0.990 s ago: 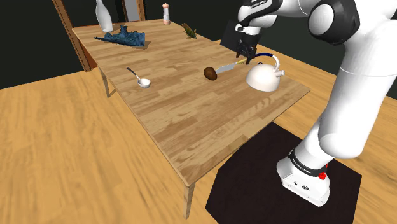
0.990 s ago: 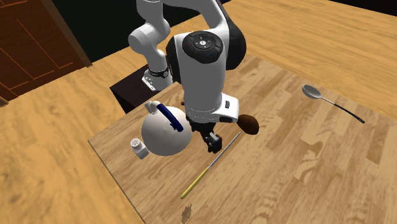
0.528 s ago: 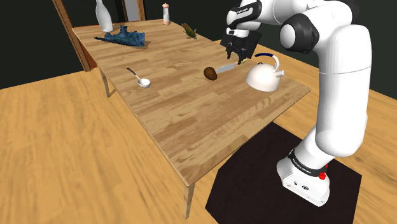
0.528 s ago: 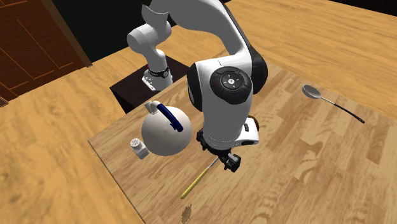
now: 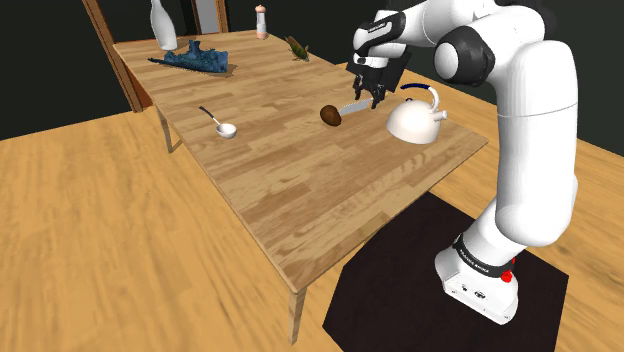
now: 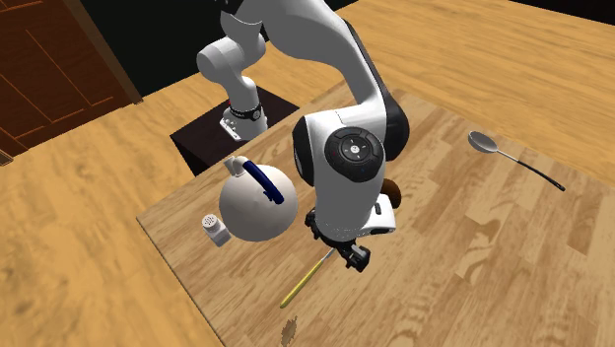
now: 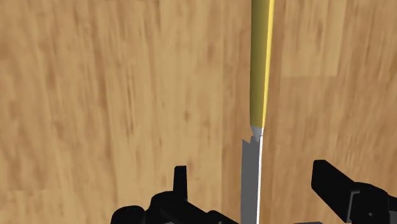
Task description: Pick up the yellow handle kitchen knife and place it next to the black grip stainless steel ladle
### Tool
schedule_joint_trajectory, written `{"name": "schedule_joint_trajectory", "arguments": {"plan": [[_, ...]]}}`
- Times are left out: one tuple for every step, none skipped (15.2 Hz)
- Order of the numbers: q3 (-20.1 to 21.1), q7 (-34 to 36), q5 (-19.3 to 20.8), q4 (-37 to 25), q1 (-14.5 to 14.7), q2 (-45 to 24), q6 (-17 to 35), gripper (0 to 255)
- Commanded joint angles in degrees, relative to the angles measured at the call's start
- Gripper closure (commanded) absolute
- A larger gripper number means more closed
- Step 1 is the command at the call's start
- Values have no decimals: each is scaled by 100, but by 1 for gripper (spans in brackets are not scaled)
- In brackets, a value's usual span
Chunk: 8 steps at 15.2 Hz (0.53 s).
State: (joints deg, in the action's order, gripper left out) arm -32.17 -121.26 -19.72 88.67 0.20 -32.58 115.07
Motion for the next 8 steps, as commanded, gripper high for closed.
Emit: {"name": "schedule_joint_trajectory", "arguments": {"plan": [[2, -1, -3, 13, 3, -1, 16, 0], [2, -1, -3, 13, 3, -1, 16, 0], [2, -1, -3, 13, 3, -1, 16, 0], [2, -1, -3, 13, 3, -1, 16, 0], [2, -1, -3, 12, 3, -1, 14, 0], [2, -1, -3, 12, 3, -1, 14, 255], [2, -1, -3, 12, 3, -1, 14, 255], [2, -1, -3, 12, 3, -1, 14, 255]]}}
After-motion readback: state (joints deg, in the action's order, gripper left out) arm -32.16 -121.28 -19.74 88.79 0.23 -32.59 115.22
